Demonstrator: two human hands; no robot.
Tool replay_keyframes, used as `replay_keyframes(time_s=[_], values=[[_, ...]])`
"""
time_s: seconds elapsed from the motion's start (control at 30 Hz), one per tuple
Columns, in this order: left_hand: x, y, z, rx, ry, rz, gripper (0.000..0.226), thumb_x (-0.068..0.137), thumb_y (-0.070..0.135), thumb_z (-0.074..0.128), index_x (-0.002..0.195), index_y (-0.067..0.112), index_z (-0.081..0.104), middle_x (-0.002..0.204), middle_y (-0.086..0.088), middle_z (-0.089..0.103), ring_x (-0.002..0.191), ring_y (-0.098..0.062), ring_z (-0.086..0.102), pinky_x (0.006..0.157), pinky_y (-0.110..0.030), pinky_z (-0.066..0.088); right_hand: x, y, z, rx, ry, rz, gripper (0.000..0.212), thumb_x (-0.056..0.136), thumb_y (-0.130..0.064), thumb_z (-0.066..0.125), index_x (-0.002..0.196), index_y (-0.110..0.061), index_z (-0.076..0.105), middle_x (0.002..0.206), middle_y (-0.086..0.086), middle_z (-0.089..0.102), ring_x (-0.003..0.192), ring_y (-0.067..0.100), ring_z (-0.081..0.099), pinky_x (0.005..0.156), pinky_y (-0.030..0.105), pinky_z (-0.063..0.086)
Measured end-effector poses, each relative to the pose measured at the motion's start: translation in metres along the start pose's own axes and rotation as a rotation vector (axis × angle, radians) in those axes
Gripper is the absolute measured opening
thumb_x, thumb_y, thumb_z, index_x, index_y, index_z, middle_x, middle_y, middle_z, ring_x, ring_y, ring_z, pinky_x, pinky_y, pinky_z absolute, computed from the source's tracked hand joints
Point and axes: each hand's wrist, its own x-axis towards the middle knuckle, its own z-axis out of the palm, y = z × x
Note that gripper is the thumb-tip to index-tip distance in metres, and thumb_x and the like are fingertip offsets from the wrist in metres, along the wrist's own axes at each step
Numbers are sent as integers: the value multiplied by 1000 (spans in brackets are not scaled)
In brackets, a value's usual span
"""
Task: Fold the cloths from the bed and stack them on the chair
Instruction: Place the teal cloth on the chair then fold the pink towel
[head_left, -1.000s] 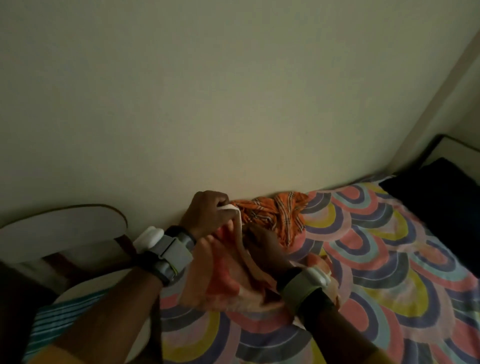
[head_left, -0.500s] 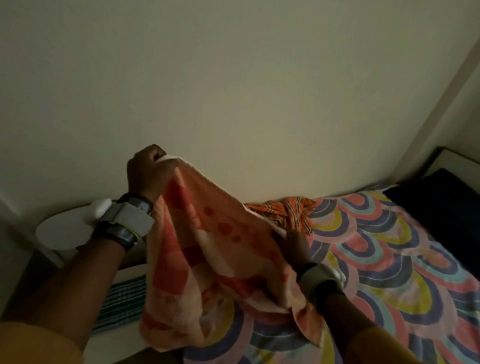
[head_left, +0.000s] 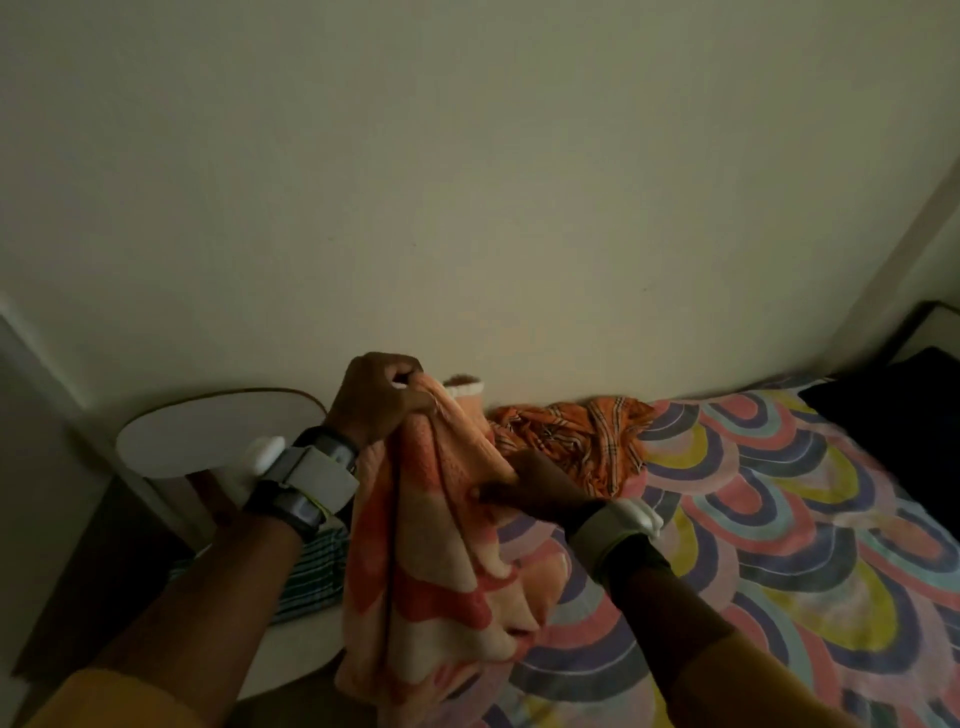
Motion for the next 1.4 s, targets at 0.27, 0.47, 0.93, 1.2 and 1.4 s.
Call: replay_keyframes(time_s=[0.27, 0.47, 0.93, 1.2, 1.4], values=[[10, -40, -60, 216, 462, -278, 28, 64, 19, 45, 67, 3, 67, 77, -22, 68, 75, -37, 60, 67, -37, 45, -35, 79, -7, -76, -53, 243, 19, 80, -37, 71, 82, -18, 71, 74, 2, 64, 65, 6, 59, 63, 32, 44], [-5, -15, 6, -24, -85, -162, 22, 57, 29, 62, 76, 22, 53, 69, -7, 58, 62, -18, 53, 63, -36, 45, 24, -26, -39, 86, 127, -142, 27, 84, -31, 68, 84, -3, 66, 81, 10, 67, 75, 15, 59, 66, 34, 44], [3, -42, 21, 85, 163, -180, 42, 59, 45, 60, 55, 4, 57, 54, -12, 56, 57, -16, 53, 51, -18, 32, 10, 40, -15, 76, 137, 105, 15, 78, -28, 72, 73, -31, 58, 71, -10, 53, 69, 15, 53, 61, 35, 43], [1, -60, 36, 49, 16, -290, 23, 62, 38, 60, 51, 18, 54, 53, -2, 57, 61, -19, 58, 57, -30, 41, 17, 2, -20, 588, 259, -5, 14, 87, -21, 65, 97, -29, 67, 101, -6, 70, 96, 5, 66, 86, 32, 54], [7, -66, 35, 72, -78, -352, 24, 66, 34, 66, 71, 11, 66, 75, -11, 68, 75, -26, 63, 61, -30, 44, 30, -12, -20, 719, 344, 73, 18, 96, -21, 49, 100, -17, 66, 107, 14, 68, 97, 22, 65, 88, 42, 52]])
